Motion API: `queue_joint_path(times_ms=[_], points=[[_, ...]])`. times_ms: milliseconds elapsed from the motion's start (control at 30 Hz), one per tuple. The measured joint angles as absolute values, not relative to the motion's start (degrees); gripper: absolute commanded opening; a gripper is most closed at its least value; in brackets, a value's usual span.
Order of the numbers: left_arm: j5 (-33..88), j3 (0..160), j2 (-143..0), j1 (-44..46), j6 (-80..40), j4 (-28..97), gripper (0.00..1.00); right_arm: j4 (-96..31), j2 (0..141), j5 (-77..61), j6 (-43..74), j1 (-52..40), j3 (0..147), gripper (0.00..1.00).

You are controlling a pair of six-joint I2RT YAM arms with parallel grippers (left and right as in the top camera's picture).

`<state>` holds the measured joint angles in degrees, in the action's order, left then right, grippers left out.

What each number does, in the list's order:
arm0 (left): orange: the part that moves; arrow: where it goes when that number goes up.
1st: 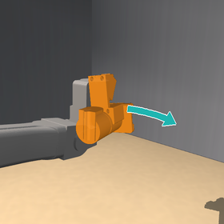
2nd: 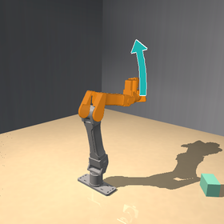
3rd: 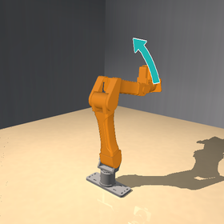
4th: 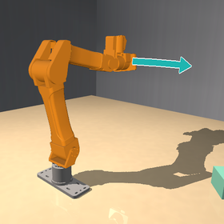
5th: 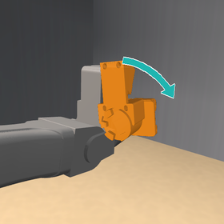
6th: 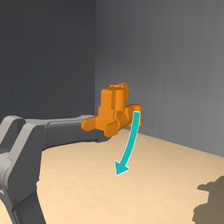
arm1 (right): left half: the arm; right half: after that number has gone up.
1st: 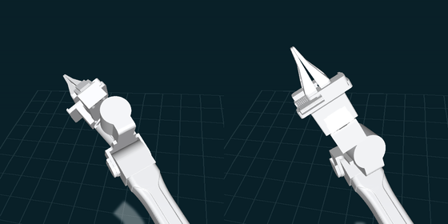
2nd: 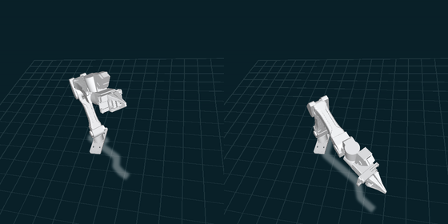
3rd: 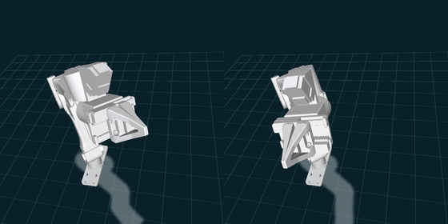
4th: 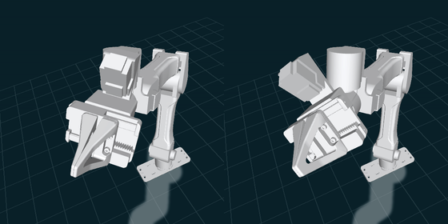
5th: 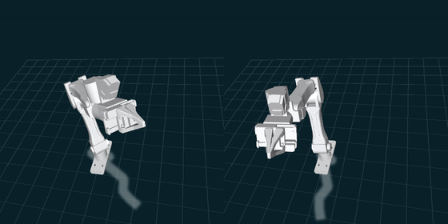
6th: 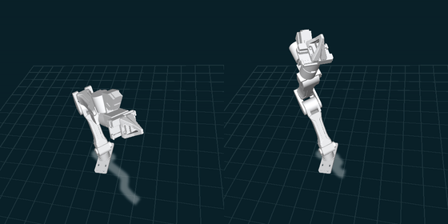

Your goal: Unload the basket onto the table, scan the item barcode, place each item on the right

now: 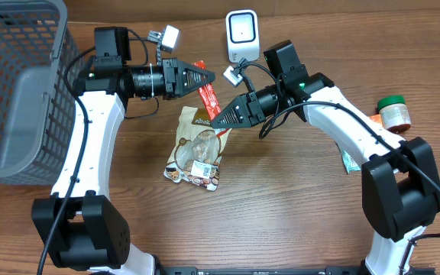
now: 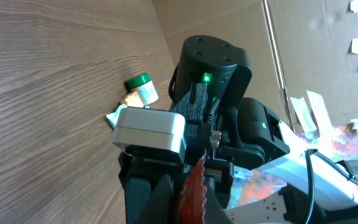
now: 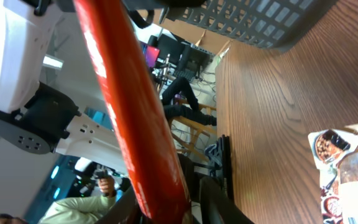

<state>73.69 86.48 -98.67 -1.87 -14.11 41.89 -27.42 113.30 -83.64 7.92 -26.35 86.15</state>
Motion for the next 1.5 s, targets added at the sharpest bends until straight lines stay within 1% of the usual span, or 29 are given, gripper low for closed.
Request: queue_joint_path(times_ms=[367, 533, 800, 900, 1233, 1267, 1333, 1367, 1500], points=[[71.42, 86.48, -98.67, -1.87, -15.53, 41.58, 0.04, -27.40, 113.32, -83.50, 9.02, -26.33, 86.15, 0.21], [70.78, 86.48, -98.67, -1.87, -16.01, 41.58, 0.04, -27.40, 113.30, -83.22, 9.08, -26.28, 86.15, 0.11], [68.95, 86.48, -98.67, -1.87, -16.16, 41.74, 0.04, -27.40, 113.30, -80.49, 9.21, -26.28, 86.15, 0.11], [68.36, 86.48, -98.67, -1.87, -16.16, 41.74, 0.04, -27.38, 113.30, -79.92, 9.08, -26.28, 86.15, 0.04], [64.69, 86.48, -98.67, -1.87, -16.19, 42.68, 0.04, -27.42, 113.30, -78.96, 9.23, -26.28, 86.15, 0.04], [64.45, 86.48, -98.67, -1.87, -16.19, 42.81, 0.04, -27.49, 113.30, -78.89, 9.23, -26.30, 86.15, 0.04], [63.46, 86.48, -98.67, -1.87, -16.19, 43.18, 0.04, -27.70, 113.30, -78.76, 9.28, -26.28, 86.15, 0.15], [63.13, 86.48, -98.67, -1.87, -16.21, 43.27, 0.04, -27.66, 113.30, -78.70, 9.17, -26.28, 86.15, 0.17], [62.11, 86.48, -98.67, -1.89, -16.19, 43.48, 0.04, -27.77, 113.30, -78.56, 9.32, -26.28, 86.15, 0.18]])
